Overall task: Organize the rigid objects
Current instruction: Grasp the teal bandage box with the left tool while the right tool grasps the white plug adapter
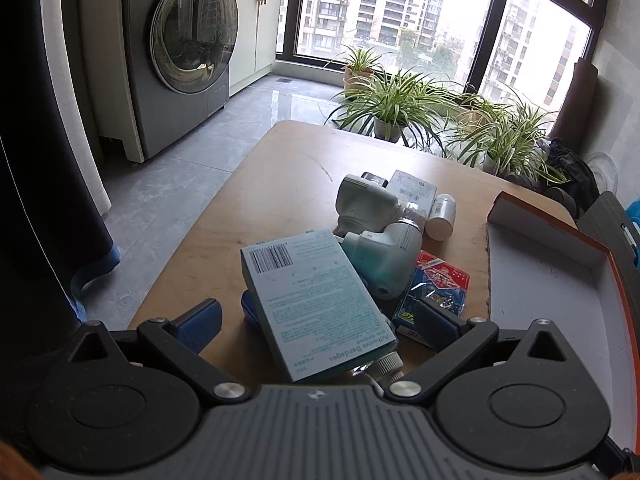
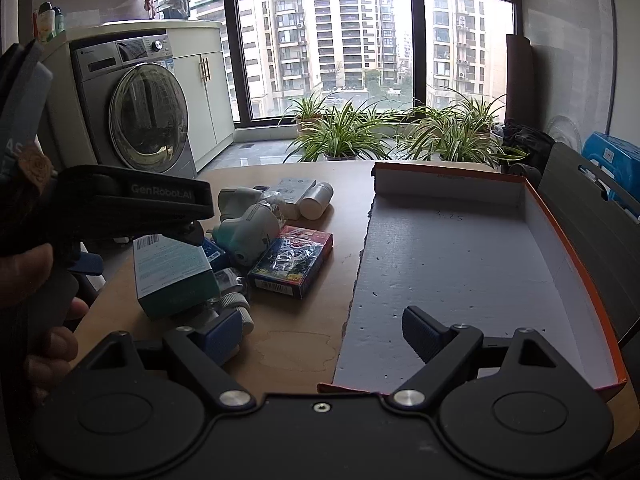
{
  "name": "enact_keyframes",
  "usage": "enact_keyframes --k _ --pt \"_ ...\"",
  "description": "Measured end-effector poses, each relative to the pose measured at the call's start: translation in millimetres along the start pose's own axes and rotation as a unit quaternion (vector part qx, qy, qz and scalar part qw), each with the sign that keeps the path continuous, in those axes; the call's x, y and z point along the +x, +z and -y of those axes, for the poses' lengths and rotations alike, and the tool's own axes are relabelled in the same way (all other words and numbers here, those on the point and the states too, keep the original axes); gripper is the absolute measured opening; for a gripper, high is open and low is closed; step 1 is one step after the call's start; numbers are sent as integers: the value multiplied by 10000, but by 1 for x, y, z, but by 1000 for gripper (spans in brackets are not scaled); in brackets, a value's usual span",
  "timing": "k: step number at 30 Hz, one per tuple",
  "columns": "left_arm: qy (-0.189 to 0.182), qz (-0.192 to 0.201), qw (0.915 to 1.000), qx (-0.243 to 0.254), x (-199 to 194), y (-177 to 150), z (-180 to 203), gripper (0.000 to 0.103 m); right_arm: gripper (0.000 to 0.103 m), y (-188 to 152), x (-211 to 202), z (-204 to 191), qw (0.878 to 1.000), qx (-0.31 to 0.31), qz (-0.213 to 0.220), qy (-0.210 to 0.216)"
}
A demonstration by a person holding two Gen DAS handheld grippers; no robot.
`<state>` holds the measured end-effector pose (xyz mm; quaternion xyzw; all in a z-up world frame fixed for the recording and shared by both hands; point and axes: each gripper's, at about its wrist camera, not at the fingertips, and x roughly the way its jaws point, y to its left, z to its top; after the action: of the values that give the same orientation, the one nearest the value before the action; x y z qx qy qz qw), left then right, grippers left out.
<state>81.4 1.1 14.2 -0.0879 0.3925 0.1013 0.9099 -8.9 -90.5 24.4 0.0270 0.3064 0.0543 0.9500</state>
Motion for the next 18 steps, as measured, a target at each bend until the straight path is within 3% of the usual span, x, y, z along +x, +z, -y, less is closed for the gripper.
enact_keyframes --k 6,8,12,15,18 --pt "292 -401 9986 208 39 3 0 103 102 -1 2 -6 9999 -55 -89 60" --pt "163 -561 9979 271 47 1 -7 103 102 -3 5 -10 9998 -80 -166 115" --pt "-200 -524 9978 356 45 -3 -25 73 102 -5 9 -21 9992 -110 -295 234" --pt "-539 -462 9967 392 41 -4 -37 73 102 -6 17 -30 9986 -85 -435 296" --pt "-655 -276 9962 503 29 -7 -47 72 102 -6 26 -39 9979 -30 -543 356"
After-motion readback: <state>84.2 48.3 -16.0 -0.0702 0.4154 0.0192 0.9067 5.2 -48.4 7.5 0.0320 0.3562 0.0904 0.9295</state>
